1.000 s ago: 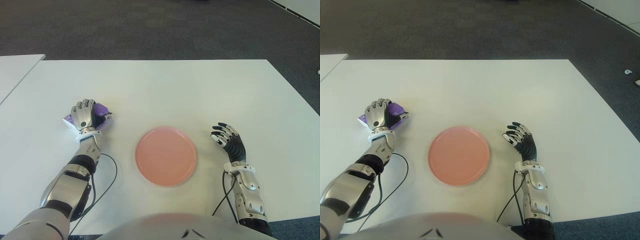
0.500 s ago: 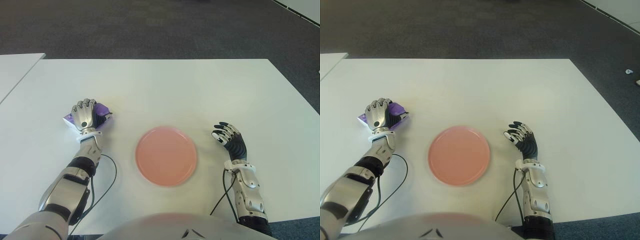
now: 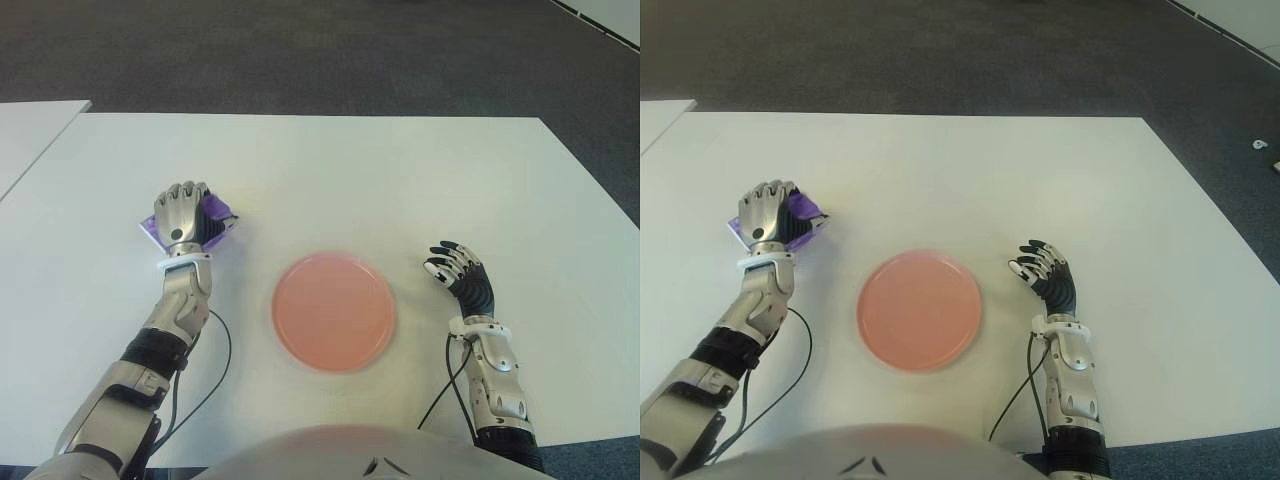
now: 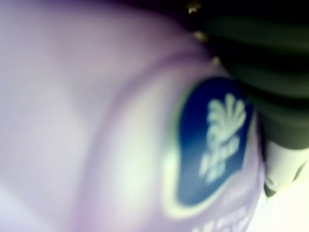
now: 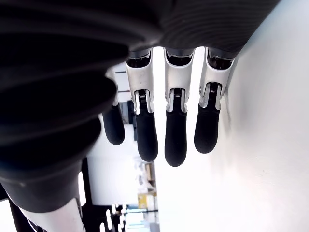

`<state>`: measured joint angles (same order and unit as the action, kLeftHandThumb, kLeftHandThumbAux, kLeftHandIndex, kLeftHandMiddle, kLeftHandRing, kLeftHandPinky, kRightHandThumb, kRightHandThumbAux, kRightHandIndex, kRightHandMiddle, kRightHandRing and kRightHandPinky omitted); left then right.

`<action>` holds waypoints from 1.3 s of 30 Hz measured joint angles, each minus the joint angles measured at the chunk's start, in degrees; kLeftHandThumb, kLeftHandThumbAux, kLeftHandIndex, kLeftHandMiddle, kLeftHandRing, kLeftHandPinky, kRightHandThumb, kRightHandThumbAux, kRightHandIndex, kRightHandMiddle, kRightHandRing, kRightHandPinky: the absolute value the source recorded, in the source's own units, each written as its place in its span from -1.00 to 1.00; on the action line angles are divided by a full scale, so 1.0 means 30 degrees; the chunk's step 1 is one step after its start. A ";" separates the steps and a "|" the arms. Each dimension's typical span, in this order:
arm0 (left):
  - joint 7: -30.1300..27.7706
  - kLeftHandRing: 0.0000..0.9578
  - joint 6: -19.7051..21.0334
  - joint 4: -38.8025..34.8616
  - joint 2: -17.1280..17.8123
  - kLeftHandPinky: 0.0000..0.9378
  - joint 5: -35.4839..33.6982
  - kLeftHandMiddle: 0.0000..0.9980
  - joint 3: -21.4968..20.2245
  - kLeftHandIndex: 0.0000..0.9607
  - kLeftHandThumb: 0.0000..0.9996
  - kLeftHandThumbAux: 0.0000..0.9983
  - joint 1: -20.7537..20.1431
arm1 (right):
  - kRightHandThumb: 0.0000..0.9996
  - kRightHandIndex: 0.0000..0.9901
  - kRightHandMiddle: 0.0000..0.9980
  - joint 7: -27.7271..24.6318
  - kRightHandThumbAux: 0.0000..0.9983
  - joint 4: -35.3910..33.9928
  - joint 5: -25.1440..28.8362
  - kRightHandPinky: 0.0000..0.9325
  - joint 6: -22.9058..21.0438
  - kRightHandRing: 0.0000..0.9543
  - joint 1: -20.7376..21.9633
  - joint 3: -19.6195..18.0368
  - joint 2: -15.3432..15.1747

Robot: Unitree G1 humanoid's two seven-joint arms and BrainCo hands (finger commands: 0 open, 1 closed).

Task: Put the tissue paper into the plate.

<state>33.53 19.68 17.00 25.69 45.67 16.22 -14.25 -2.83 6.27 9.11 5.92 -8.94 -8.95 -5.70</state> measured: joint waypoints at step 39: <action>-1.0981 0.83 -0.1088 -1.6024 -0.0258 0.80 0.5871 0.08 0.0836 -0.13 0.72 0.32 0.2486 | -0.37 -0.51 -0.25 -0.0184 0.64 0.2259 -0.0351 -0.09 0.1119 -0.14 0.1401 -0.0147 -0.0250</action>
<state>0.59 16.42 -31.07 24.92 63.28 18.73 -6.79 -3.39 13.04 8.06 9.27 -4.74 -9.39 -6.45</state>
